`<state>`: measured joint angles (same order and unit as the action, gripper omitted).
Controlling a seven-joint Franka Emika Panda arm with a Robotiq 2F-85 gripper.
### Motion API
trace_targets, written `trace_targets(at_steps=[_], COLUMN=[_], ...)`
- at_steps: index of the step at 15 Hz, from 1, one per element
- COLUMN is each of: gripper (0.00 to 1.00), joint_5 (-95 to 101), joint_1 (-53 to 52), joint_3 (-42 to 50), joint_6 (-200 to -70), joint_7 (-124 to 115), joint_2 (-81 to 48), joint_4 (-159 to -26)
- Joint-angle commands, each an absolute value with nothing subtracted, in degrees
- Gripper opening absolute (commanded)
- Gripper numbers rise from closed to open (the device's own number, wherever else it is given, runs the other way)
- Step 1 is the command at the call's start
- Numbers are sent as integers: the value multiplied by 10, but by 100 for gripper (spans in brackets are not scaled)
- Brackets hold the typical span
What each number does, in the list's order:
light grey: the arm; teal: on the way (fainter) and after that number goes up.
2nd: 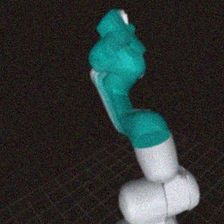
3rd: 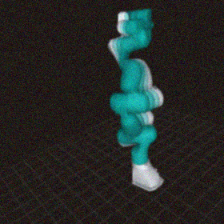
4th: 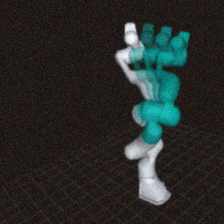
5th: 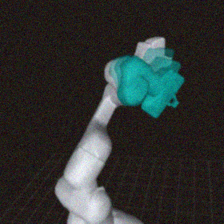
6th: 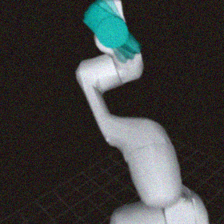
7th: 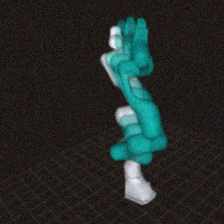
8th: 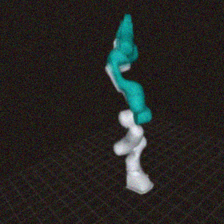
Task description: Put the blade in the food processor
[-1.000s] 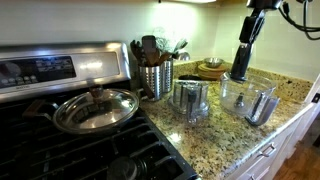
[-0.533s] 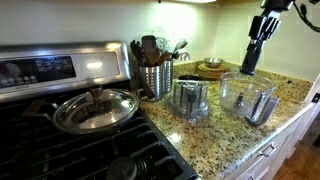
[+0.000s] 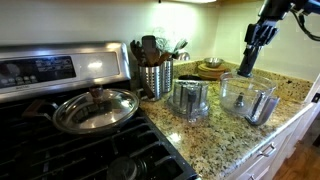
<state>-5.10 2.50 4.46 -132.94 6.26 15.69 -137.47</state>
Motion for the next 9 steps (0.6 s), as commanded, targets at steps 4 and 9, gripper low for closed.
trace_targets(at_steps=[4,9], gripper=[21,21], joint_5=[-36,-22], joint_1=[35,42], joint_3=[44,44], joint_6=[-1367,-1386], joint_7=[27,11], joint_2=[122,104], joint_4=[-1373,-1376])
